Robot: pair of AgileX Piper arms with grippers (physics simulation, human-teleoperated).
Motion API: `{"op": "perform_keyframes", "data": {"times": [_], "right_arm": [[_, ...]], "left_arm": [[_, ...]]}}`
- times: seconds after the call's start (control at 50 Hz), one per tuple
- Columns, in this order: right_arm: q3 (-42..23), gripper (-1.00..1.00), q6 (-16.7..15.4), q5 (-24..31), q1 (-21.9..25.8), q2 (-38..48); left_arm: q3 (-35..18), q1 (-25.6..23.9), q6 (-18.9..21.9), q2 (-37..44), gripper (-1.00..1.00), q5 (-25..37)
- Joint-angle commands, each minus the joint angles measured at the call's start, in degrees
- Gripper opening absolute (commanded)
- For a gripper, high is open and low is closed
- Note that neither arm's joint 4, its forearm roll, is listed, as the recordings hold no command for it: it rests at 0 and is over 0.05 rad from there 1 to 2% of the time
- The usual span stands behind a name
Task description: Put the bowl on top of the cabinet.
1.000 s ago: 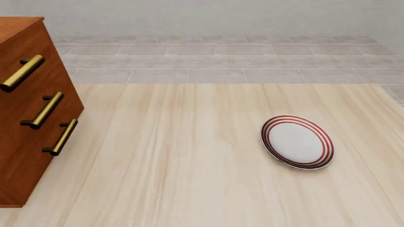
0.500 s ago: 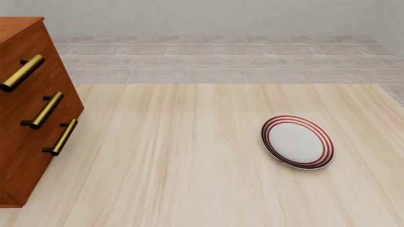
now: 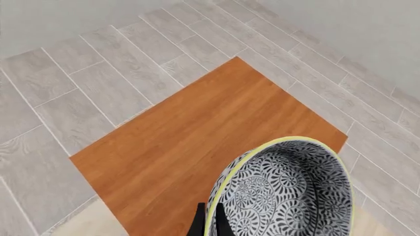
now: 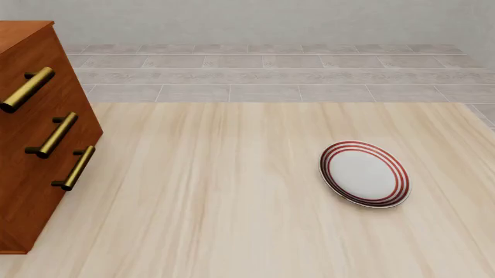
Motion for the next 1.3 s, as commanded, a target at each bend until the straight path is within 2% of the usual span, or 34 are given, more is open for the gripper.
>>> {"op": "perform_keyframes", "data": {"times": [0.02, 0.38, 0.4, 0.68, 1.1, 1.3], "right_arm": [[0.1, 1.0, 0.0, 0.1, 0.0, -0.2], [0.1, 1.0, 0.1, -0.2, 0.2, 0.1], [0.1, 1.0, 0.0, -0.2, 0.2, 0.1], [0.1, 1.0, 0.0, -0.1, 0.4, 0.0], [0.1, 1.0, -0.1, 0.0, 0.5, -0.2], [0.0, 1.0, -0.1, 0.2, 0.5, -0.5]], "left_arm": [[0.0, 0.6, 0.2, 0.1, -1.0, -0.2], [-0.1, 0.8, 1.4, 0.6, -1.0, -0.6], [-0.3, 0.5, 1.5, 0.8, 1.0, -0.6], [-1.0, 0.0, 1.0, 0.9, 1.0, -0.4], [-2.6, 2.0, 1.7, 0.2, 1.0, 0.7], [-5.1, 2.2, 2.2, 0.1, 1.0, 2.0]]}}
